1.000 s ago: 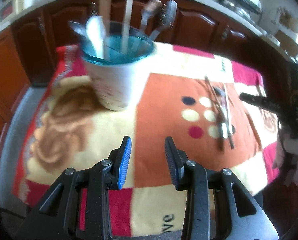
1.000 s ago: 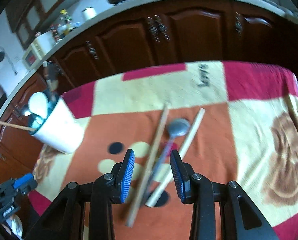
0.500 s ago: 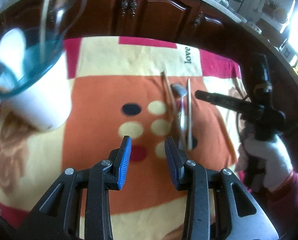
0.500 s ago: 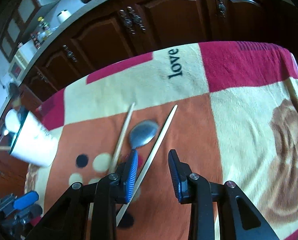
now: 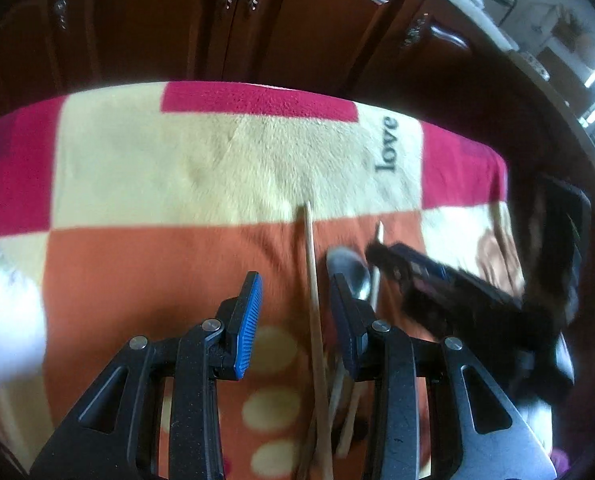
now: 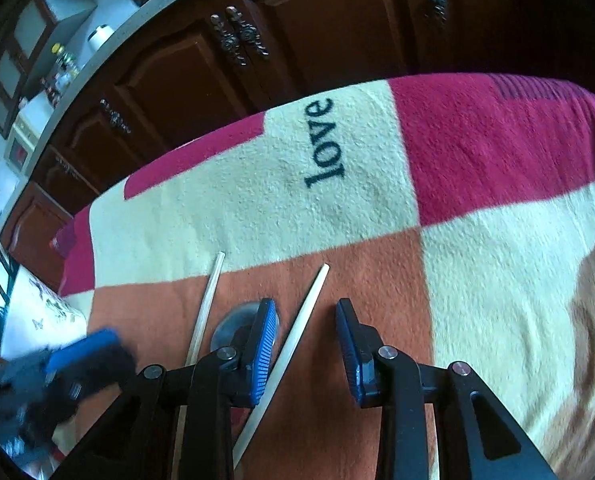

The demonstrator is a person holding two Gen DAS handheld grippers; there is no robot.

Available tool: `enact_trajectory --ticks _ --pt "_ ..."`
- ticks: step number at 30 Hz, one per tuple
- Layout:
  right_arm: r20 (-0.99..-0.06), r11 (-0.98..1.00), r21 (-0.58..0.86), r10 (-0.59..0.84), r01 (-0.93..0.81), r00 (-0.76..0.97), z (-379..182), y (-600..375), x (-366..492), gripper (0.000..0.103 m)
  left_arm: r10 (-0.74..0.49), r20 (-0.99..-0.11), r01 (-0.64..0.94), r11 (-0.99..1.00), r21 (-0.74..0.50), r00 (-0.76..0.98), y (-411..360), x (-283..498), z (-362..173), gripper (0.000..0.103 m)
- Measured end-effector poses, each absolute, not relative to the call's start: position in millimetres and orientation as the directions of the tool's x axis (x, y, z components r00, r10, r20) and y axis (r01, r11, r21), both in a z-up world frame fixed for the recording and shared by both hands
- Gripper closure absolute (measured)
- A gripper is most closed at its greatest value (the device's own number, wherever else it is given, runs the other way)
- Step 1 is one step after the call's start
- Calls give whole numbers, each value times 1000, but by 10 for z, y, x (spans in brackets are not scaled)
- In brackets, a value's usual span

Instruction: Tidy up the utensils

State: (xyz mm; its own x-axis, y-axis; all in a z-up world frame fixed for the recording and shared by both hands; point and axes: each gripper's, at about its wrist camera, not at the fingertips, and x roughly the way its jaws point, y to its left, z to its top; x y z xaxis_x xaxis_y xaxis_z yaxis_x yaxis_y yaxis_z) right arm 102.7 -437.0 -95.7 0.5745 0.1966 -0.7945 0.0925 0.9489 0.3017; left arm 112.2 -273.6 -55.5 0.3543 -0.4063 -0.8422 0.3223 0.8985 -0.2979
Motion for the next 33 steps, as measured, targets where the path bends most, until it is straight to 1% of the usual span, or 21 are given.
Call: enact_trajectory --ticks 1,2,3,7,11,13,14,16,19,20,22,30,33 --pt "-802 960 270 178 80 571 -958 -4349 1033 84 -402 -848 316 901 -298 345 -2766 1182 -592 69" --pt "-806 969 238 161 63 569 -957 -4336 1030 89 -397 -854 310 903 -298 336 -2793 1238 -635 69" --pt "-808 974 221 155 48 568 -959 -4335 1024 91 -394 -859 307 904 -297 328 -2816 1280 -675 69" --pt "-817 987 158 116 26 564 -930 -4418 974 93 -383 -870 324 903 -282 310 -2934 1378 -788 69" --pt "-809 963 266 204 34 551 -965 -4521 976 93 -370 -876 345 902 -260 309 -3045 1437 -849 70" --pt "-802 958 284 214 40 557 -983 -4532 981 92 -367 -876 351 902 -253 312 -3054 1458 -863 82" --pt "-800 956 291 222 38 558 -989 -4526 988 92 -363 -879 350 903 -250 310 -3043 1470 -876 93" --pt "-793 957 290 226 24 566 -995 -4492 991 92 -379 -876 346 898 -270 299 -2987 1479 -886 98" --pt "-783 953 303 256 -12 567 -983 -4427 948 99 -398 -865 343 893 -290 307 -2829 1430 -814 99" --pt "-782 956 293 250 -18 571 -970 -4386 914 99 -401 -860 340 894 -291 317 -2753 1400 -765 99" --pt "-768 958 286 249 -32 591 -889 -4335 825 100 -426 -841 331 888 -319 332 -2606 1322 -647 99" --pt "-674 920 387 325 -59 664 -476 -4306 345 100 -485 -778 358 864 -355 400 -2210 850 -111 99" --pt "-640 912 404 341 -75 688 -300 -4262 187 99 -501 -751 375 856 -357 429 -2131 654 86 99"
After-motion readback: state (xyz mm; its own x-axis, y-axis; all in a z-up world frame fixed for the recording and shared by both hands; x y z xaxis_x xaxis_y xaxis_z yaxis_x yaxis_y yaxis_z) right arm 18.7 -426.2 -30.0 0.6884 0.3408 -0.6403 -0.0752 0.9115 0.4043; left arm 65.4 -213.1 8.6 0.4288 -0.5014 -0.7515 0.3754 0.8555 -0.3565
